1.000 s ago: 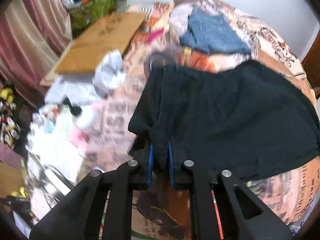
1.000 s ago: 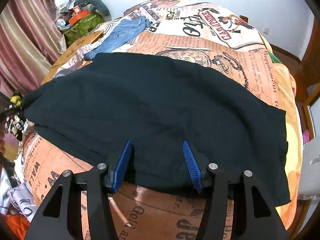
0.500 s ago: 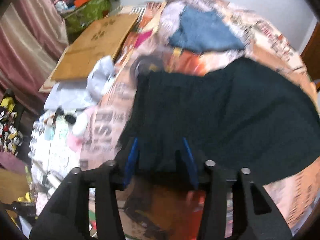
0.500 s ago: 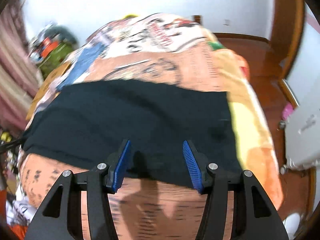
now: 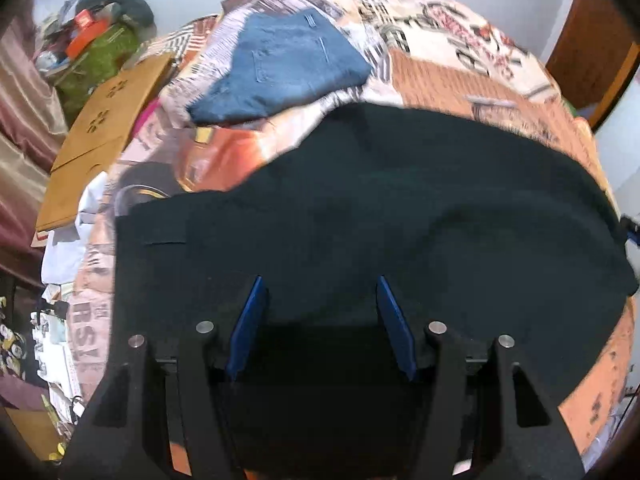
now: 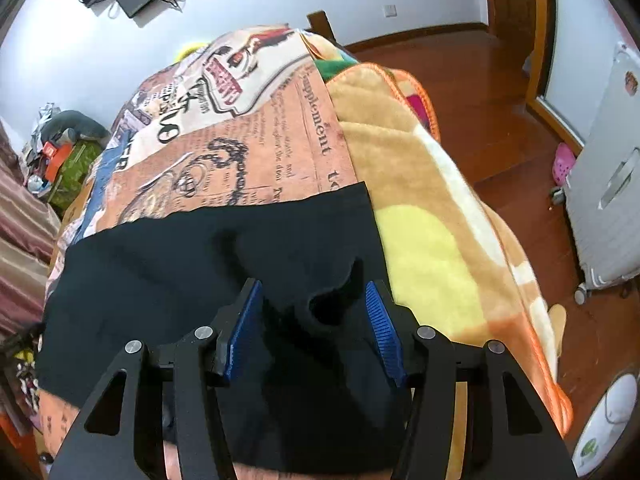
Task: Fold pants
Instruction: 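Release the trousers with both grippers and smooth them flat on the blanket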
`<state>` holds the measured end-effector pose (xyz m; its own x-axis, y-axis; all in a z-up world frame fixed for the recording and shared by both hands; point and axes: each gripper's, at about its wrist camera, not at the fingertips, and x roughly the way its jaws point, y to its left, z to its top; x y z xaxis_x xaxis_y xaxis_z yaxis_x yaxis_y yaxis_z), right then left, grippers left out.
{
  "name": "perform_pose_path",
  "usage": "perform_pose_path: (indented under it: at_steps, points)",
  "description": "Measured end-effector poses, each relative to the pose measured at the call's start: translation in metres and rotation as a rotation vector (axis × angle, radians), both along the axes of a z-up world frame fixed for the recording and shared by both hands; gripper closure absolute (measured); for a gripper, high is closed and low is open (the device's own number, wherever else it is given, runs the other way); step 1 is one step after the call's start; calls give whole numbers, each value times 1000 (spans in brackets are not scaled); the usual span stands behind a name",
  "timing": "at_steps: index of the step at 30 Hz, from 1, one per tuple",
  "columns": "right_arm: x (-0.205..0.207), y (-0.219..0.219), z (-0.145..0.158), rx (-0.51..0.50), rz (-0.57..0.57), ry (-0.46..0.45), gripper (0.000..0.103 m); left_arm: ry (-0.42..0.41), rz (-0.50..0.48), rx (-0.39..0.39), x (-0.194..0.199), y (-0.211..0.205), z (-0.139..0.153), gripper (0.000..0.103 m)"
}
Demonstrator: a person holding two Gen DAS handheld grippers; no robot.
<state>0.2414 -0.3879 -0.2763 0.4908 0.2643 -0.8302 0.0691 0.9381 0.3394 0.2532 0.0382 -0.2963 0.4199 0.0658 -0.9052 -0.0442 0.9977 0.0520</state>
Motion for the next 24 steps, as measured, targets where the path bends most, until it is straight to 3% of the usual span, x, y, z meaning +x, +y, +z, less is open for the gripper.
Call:
perform_pose_path:
  at_steps: [3,6,14,18,24]
  points:
    - [13,-4,-18,5,-31,45,54,-45,-2,65,-3,-9,-1,44]
    - [15,-8,-30,23,-65,60,67,-64,-14,106,-4,-16,-4,44]
    - [6,4,-17,-75,-24,2,92,-66,-9,124,1,-17,-7,44]
    - [7,1,-8,-102,-11,-27,94,-70,-6,122,0,-17,-7,44]
    - [15,-3,29,-159,-54,-176,96,-71,-7,123,-1,-16,-7,44]
